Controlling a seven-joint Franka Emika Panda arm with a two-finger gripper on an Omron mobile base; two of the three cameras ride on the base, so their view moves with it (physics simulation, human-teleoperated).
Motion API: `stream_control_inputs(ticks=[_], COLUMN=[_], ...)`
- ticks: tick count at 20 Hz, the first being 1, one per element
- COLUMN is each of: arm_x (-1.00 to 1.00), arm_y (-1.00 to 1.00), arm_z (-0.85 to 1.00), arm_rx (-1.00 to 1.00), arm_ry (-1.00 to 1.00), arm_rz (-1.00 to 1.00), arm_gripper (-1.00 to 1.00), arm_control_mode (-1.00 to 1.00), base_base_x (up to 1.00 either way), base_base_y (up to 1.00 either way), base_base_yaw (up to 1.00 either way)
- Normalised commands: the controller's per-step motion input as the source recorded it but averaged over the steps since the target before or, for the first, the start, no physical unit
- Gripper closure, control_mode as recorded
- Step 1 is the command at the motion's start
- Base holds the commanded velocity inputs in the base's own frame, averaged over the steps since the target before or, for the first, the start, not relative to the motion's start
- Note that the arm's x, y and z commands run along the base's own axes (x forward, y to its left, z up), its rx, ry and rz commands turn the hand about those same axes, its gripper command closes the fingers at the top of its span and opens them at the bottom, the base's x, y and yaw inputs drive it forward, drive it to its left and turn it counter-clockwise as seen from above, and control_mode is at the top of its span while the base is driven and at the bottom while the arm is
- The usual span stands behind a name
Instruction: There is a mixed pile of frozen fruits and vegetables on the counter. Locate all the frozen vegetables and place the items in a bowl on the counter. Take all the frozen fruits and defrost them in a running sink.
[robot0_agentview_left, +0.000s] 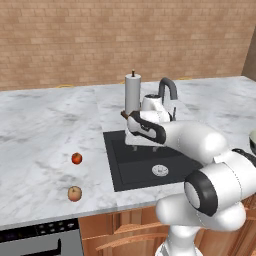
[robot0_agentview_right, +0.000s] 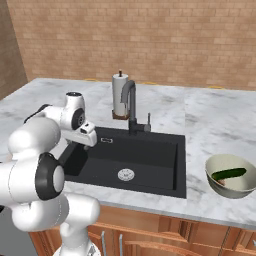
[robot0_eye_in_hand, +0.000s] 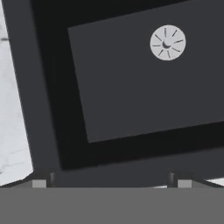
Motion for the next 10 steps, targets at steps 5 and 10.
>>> stream_control_inputs(ticks=[5, 10], arm_x=[0.01, 0.01], arm_y=[0.46, 0.45], arm_z=[0.16, 0.12], arm_rx=[0.01, 0.02], arm_ry=[0.1, 0.12], arm_rz=[0.08, 0.09], arm_gripper=[-1.0, -1.0], arm_control_mode=[-1.0, -1.0], base_base_x=[0.0, 0.0], base_base_y=[0.0, 0.0], base_base_yaw=[0.0, 0.0])
